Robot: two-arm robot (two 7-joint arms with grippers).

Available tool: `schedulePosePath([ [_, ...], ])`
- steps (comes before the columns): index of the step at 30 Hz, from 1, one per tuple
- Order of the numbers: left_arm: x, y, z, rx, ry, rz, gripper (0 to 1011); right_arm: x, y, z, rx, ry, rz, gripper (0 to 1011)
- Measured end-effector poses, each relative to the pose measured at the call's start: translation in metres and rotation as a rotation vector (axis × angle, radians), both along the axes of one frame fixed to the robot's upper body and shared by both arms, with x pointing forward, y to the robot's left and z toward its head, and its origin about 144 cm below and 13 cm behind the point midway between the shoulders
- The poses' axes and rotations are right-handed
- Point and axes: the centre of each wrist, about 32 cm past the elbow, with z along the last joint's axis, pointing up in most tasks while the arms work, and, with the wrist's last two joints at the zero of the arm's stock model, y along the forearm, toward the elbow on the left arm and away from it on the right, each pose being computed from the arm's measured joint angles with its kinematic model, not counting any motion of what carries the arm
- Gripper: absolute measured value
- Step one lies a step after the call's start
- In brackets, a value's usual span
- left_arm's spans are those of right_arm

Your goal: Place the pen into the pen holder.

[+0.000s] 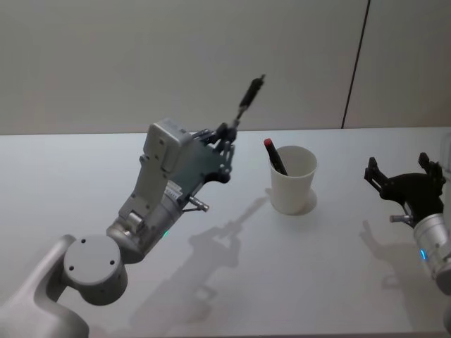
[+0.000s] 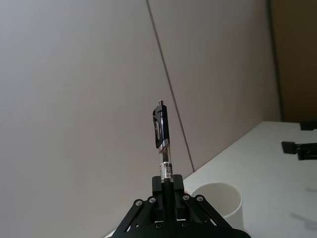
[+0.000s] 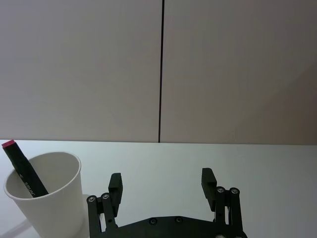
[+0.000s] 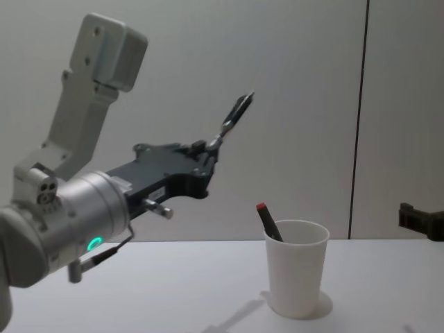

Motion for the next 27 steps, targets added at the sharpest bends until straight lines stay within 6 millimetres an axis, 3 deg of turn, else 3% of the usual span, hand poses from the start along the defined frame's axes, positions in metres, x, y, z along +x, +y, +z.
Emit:
schedulePosePath([
  [13, 0.025, -0.012, -0.001, 0.011, -0.102, -0.196, 133, 0.0, 0.0, 0.0, 0.0, 0.0, 0.0, 1002],
  [27, 0.04, -0.021, -0.001, 0.028, -0.145, -0.287, 132, -0.001, 0.0, 0.001, 0.001, -0.005, 0.016, 1002],
])
